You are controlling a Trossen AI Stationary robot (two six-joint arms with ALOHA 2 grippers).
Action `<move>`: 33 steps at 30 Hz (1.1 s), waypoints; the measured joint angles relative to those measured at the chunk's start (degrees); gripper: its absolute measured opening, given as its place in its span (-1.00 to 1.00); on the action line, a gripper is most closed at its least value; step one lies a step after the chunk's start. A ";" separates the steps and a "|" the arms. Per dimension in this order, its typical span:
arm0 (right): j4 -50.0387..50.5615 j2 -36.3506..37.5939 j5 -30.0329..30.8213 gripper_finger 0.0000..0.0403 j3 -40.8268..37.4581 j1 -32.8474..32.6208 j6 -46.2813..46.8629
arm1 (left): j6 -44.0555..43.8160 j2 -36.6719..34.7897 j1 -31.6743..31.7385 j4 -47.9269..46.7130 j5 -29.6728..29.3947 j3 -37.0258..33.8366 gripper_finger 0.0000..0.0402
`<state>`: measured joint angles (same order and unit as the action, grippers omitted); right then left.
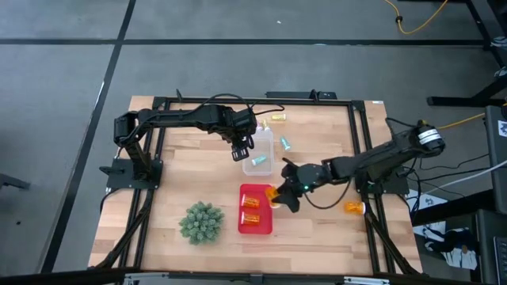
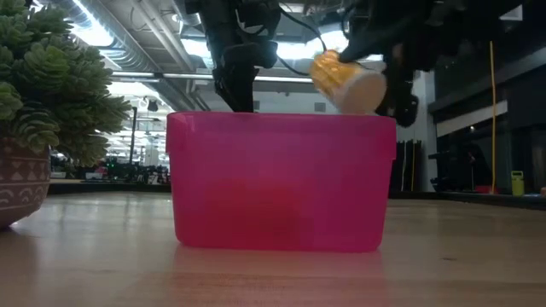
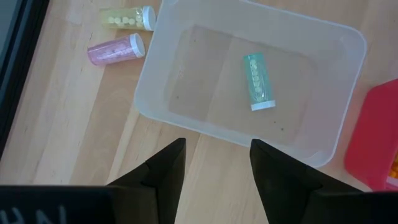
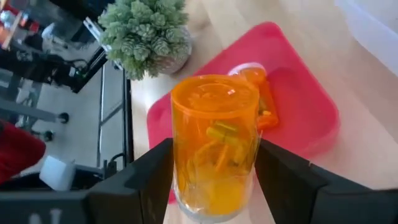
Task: Pick and place medicine bottles into bin by pill shape (circle, oval)
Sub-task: Put the bottom big orange pill bottle into the red bin, then put the big orange pill bottle into the red bin
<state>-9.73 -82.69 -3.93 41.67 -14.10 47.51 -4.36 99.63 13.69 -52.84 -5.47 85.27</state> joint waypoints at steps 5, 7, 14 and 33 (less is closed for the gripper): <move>-0.30 -3.93 -0.94 0.07 4.74 0.01 -5.61 | 0.00 -0.02 -0.01 -0.06 0.02 0.00 -0.14; -0.31 -4.56 -1.98 0.07 6.25 0.01 -7.58 | 0.00 -0.02 -0.02 -0.13 0.00 0.00 -0.14; -0.39 -5.30 -2.70 0.07 9.18 0.01 -15.20 | 0.02 -0.02 0.00 -0.23 0.01 0.02 -0.14; 1.00 -7.64 -1.06 0.36 9.16 0.09 -17.69 | 0.02 -0.02 0.01 -0.24 0.01 0.02 -0.14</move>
<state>-8.73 -90.33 -4.98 50.83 -14.01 29.82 -4.34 99.61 13.69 -53.08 -5.46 85.30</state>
